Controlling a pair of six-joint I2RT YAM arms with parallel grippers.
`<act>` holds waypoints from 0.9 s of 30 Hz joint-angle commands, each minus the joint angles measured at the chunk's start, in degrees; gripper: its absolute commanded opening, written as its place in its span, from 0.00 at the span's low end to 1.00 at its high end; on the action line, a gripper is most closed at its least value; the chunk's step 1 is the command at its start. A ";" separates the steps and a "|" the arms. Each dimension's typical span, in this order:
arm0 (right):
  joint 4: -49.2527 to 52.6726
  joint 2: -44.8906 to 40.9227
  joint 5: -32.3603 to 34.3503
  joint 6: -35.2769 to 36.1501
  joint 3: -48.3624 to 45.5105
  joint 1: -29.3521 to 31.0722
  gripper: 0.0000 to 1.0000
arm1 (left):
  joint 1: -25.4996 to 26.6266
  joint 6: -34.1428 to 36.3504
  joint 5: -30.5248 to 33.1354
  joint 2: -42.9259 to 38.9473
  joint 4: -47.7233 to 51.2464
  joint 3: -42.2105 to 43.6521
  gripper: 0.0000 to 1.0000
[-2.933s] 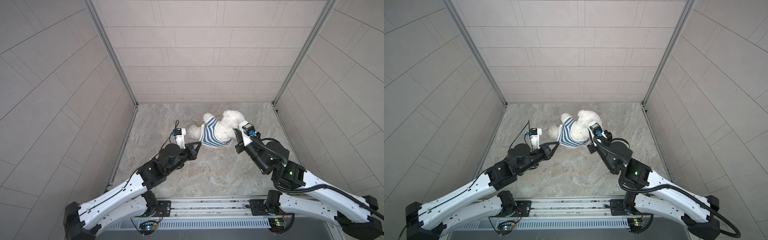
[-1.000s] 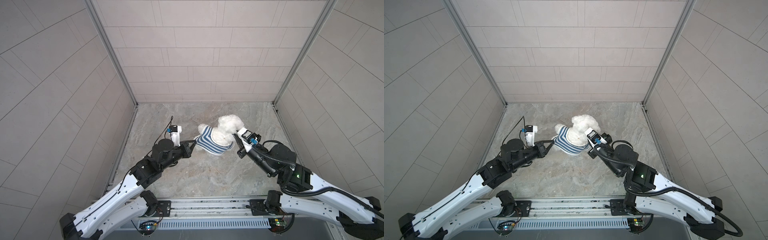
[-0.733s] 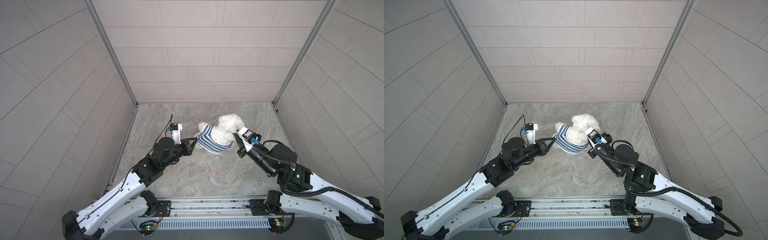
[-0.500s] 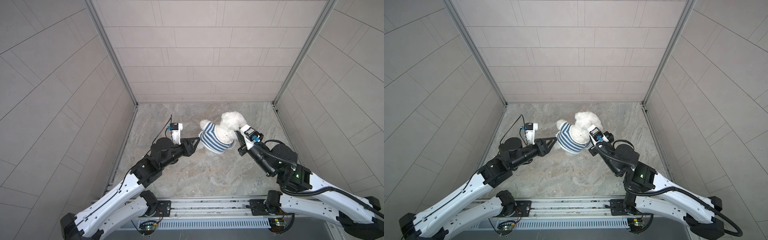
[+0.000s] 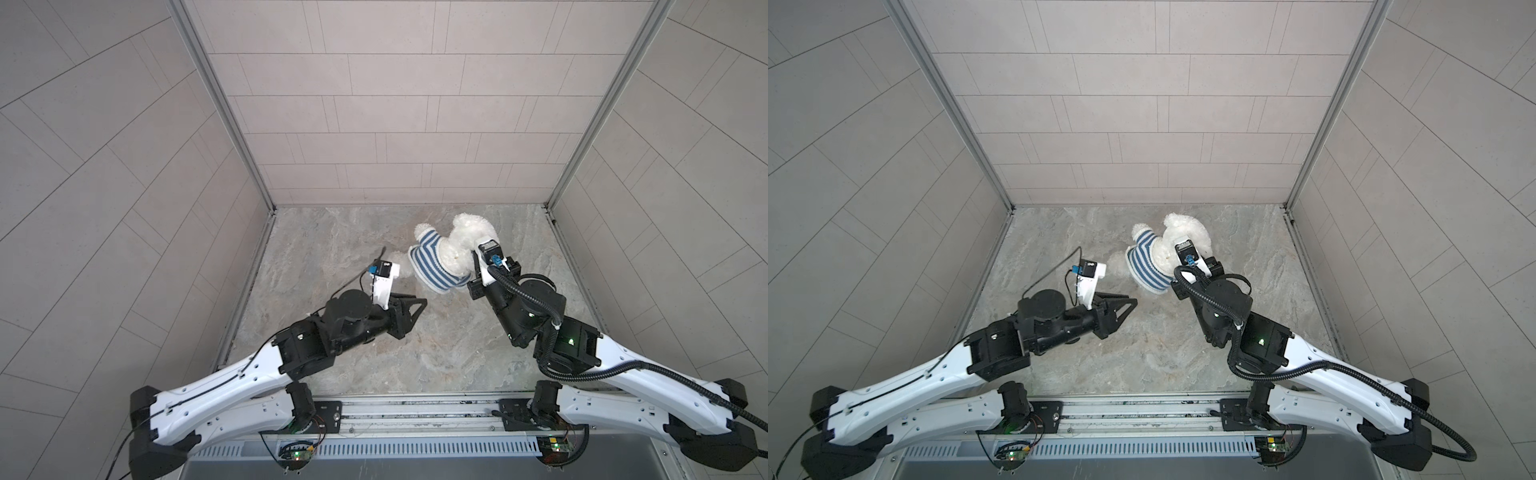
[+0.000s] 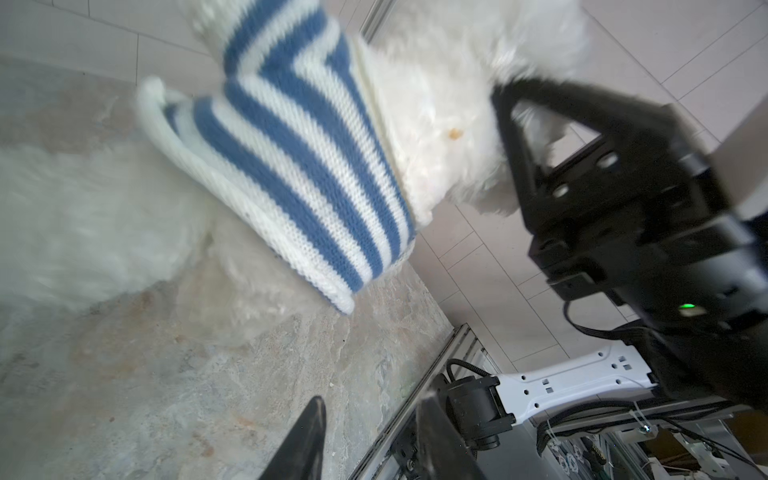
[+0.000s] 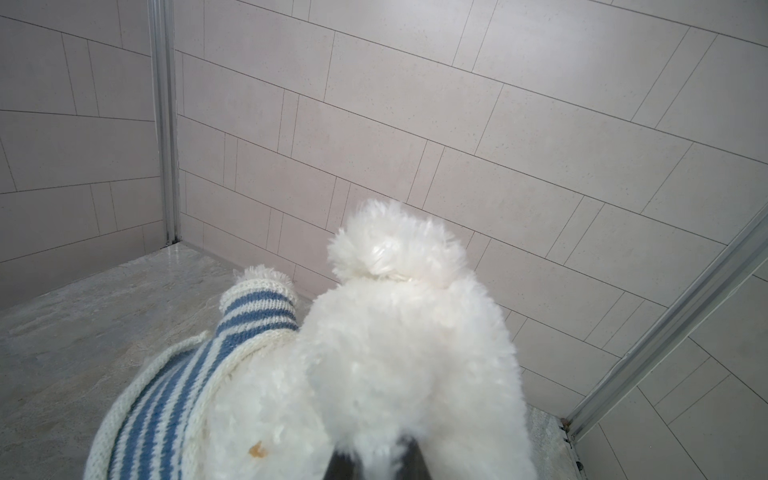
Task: Dress the teddy bear
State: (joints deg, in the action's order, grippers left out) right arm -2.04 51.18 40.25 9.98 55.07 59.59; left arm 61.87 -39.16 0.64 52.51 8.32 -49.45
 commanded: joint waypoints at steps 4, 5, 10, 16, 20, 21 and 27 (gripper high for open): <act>-3.44 0.23 3.03 -3.01 2.72 0.65 0.00 | 0.81 -1.83 6.36 4.47 -7.09 -1.60 0.32; -3.45 0.29 3.23 -3.12 2.71 0.78 0.00 | 0.80 -2.14 6.89 5.13 -7.38 -1.79 0.32; -3.83 0.49 3.51 -3.84 2.11 0.96 0.00 | 0.80 -2.43 7.87 7.11 -9.17 -1.88 0.41; -4.28 0.93 3.45 -3.91 2.19 1.00 0.00 | 0.59 -3.08 9.93 9.49 -10.17 -2.66 0.43; -4.71 1.12 3.33 -4.14 2.06 1.08 0.00 | -1.05 -4.58 10.05 11.47 -11.07 -2.66 0.30; -4.72 1.00 3.30 -4.29 1.86 1.05 0.00 | -1.57 -5.04 9.70 12.01 -11.49 -2.52 0.27; -4.37 -0.26 3.73 -4.09 1.07 1.05 0.00 | -3.24 -6.54 7.19 13.23 -13.33 -0.78 0.05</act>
State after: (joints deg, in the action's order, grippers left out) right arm -3.25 52.77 42.78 6.74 55.81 60.38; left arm 59.20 -45.10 8.51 66.02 -2.92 -50.46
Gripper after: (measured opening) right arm 0.100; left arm 0.080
